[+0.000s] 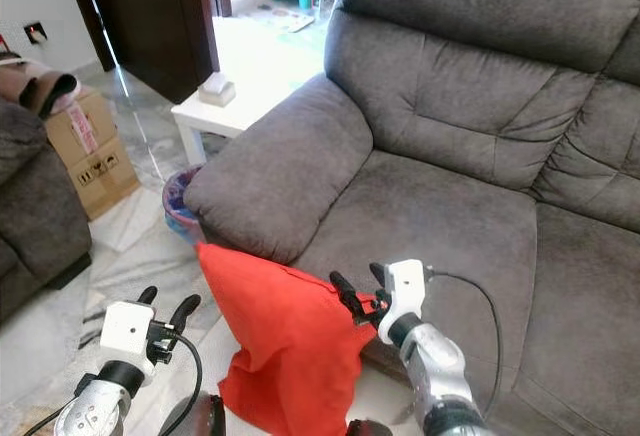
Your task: Move the pillow to the sofa from floor
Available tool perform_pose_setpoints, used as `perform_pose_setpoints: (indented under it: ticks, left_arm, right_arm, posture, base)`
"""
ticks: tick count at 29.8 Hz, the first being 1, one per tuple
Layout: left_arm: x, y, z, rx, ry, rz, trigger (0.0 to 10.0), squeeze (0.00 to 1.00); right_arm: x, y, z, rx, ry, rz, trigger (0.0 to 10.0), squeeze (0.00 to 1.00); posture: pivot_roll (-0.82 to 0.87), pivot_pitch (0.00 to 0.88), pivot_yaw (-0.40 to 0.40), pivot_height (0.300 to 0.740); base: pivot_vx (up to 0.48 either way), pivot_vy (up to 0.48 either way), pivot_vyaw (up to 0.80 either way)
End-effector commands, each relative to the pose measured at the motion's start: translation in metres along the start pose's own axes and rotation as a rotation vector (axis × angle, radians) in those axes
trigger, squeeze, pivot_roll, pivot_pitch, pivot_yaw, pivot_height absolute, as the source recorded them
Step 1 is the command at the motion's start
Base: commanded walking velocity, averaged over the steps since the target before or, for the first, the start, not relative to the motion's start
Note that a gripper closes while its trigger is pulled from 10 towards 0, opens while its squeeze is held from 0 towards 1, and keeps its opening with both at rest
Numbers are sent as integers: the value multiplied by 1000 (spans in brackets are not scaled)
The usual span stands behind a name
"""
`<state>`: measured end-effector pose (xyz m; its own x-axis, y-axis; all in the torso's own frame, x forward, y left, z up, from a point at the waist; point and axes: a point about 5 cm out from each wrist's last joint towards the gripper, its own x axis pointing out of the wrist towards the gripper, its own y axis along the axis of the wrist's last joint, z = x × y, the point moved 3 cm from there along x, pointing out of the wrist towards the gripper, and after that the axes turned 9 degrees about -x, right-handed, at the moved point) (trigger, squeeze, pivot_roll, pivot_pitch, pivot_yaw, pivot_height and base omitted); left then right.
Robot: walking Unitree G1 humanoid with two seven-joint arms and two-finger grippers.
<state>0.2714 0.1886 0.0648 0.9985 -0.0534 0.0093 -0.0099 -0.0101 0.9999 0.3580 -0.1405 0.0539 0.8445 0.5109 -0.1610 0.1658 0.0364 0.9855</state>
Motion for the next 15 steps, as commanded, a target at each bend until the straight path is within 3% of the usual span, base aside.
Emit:
perform_pose_setpoints:
  ticks: [1,7,10,15]
  left_arm:
    - [-4,1,4,12,-6,-3,10000,0]
    - [-15,1,6,1,14,-6,10000,0]
    - [-20,2,4,-3,23,-13,10000,0]
    - [-23,2,1,-3,33,-22,10000,0]
  right_arm:
    - [0,-3,2,-40,-5,-47,10000,1000]
    - [1,-7,9,-107,-38,-132,10000,1000]
    - [-2,-15,6,-180,16,-197,10000,1000]
    - [-6,-14,11,-207,54,-236,10000,1000]
  posture:
    - [134,196,-79,610]
    - [155,220,-92,610]
    - [158,233,-95,610]
    - [162,244,-93,610]
  base:
    - [0,0,0]
    - [0,0,0]
    - [0,0,0]
    - [0,0,0]
